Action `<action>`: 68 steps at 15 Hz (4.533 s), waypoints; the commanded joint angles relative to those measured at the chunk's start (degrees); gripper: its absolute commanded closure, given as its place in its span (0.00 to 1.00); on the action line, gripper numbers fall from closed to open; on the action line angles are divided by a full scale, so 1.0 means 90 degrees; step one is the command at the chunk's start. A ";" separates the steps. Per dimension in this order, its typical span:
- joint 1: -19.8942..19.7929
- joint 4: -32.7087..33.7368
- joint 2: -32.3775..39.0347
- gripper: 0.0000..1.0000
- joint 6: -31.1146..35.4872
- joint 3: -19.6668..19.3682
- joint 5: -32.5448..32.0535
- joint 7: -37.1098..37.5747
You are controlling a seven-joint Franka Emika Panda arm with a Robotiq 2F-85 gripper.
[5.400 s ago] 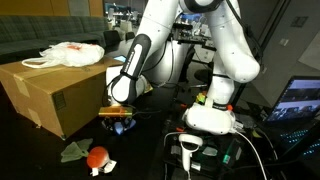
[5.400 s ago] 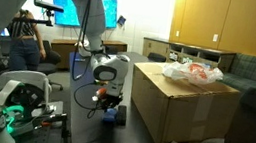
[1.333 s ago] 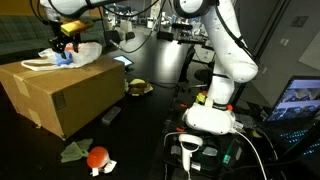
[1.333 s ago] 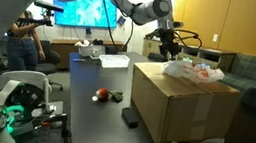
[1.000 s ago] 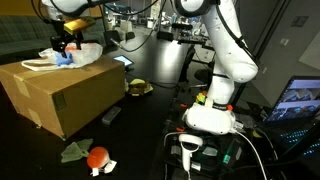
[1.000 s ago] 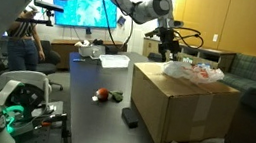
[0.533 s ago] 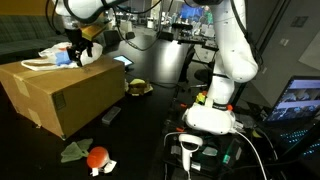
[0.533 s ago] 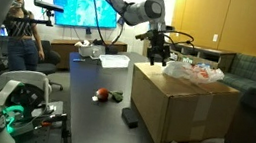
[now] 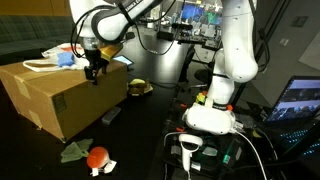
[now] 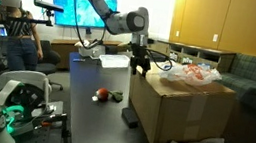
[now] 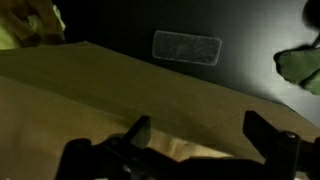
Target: Put the objects on top of the box on to the table and the objects on the table on to the top of the box
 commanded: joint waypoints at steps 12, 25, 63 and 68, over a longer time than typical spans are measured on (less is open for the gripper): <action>-0.0128 -0.4246 -0.3547 0.00 0.2117 -0.0187 -0.4698 0.4702; -0.0557 -0.4977 -0.3240 0.00 0.3545 0.0108 -0.5101 0.5999; -0.1692 -0.2200 -0.0052 0.00 0.3823 0.0468 -0.1793 0.4929; -0.2041 -0.3294 -0.0292 0.00 0.3791 0.1222 -0.0445 0.4799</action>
